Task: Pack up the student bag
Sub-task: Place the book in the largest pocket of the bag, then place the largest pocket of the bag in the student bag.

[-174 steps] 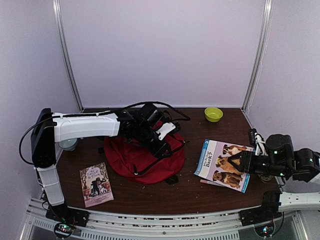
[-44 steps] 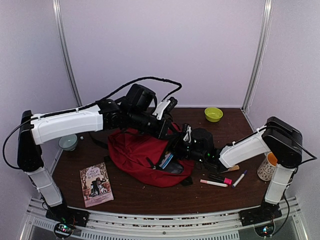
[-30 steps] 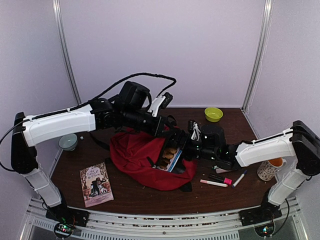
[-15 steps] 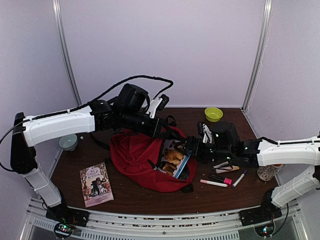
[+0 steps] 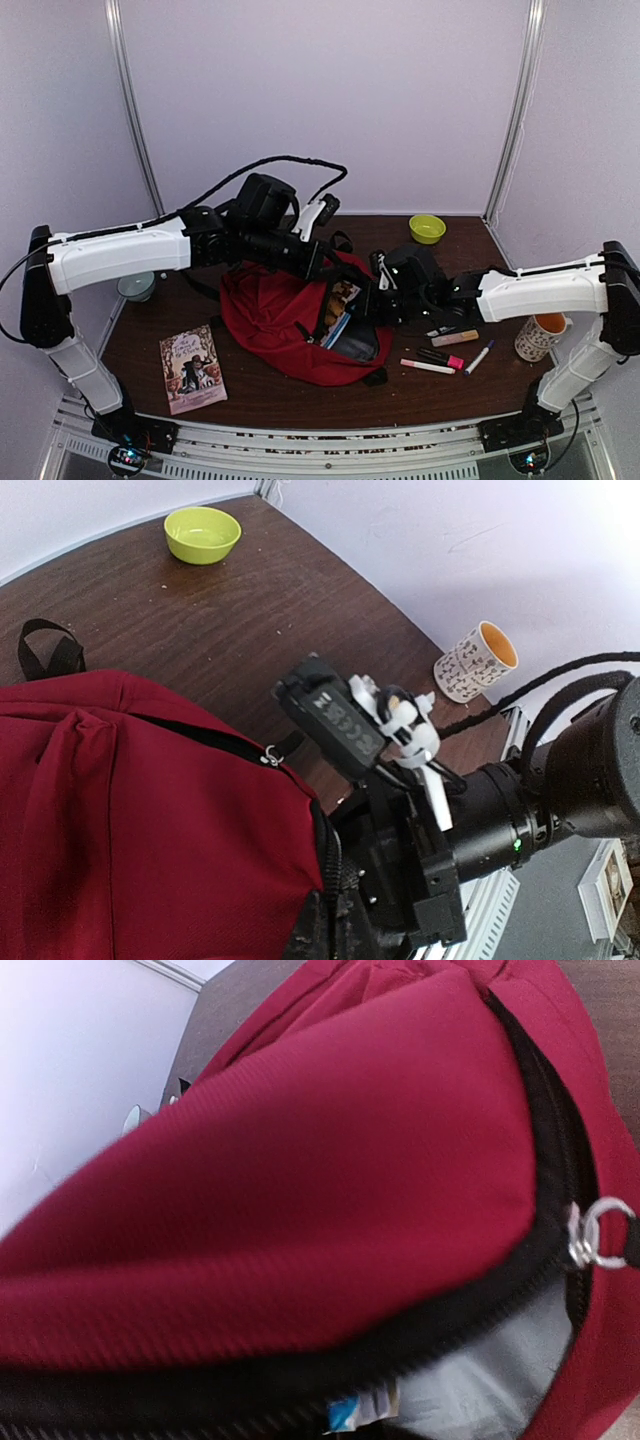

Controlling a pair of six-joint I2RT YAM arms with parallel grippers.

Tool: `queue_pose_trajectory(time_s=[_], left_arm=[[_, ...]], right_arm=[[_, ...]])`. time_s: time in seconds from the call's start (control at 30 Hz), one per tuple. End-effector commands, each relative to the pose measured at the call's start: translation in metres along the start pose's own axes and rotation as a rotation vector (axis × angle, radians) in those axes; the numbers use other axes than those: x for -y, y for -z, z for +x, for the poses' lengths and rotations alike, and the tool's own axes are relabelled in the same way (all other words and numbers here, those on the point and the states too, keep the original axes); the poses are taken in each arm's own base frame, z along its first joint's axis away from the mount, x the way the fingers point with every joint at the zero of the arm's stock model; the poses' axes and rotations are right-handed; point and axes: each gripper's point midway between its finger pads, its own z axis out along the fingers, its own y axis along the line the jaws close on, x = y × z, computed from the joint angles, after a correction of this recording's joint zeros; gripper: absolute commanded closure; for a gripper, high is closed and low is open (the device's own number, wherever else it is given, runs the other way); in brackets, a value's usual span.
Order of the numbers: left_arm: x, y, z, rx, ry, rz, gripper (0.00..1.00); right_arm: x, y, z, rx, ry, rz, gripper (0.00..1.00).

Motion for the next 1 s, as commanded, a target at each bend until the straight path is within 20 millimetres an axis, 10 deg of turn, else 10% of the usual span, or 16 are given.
queue_pose_trajectory(time_s=[0.0, 0.2, 0.3, 0.63, 0.87, 0.97], left_arm=[[0.013, 0.016, -0.017, 0.085, -0.014, 0.056, 1.0], [-0.006, 0.018, -0.004, 0.059, -0.002, -0.034, 1.0], [-0.016, 0.017, 0.007, 0.047, 0.003, -0.071, 1.0], [-0.03, 0.006, 0.05, 0.008, 0.06, -0.045, 1.0], [-0.037, 0.0, 0.064, -0.022, 0.077, -0.057, 1.0], [-0.04, 0.006, 0.064, -0.02, 0.074, -0.088, 0.8]], right_arm=[[-0.029, -0.012, -0.025, 0.062, 0.03, -0.037, 1.0], [-0.023, -0.012, -0.017, 0.014, 0.059, -0.009, 0.88], [-0.014, 0.008, -0.013, 0.012, 0.086, 0.019, 0.61], [-0.006, 0.088, 0.007, -0.015, 0.183, -0.036, 0.26], [0.013, 0.119, 0.002, 0.041, 0.251, 0.034, 0.19], [0.016, 0.125, -0.004, 0.066, 0.27, 0.064, 0.19]])
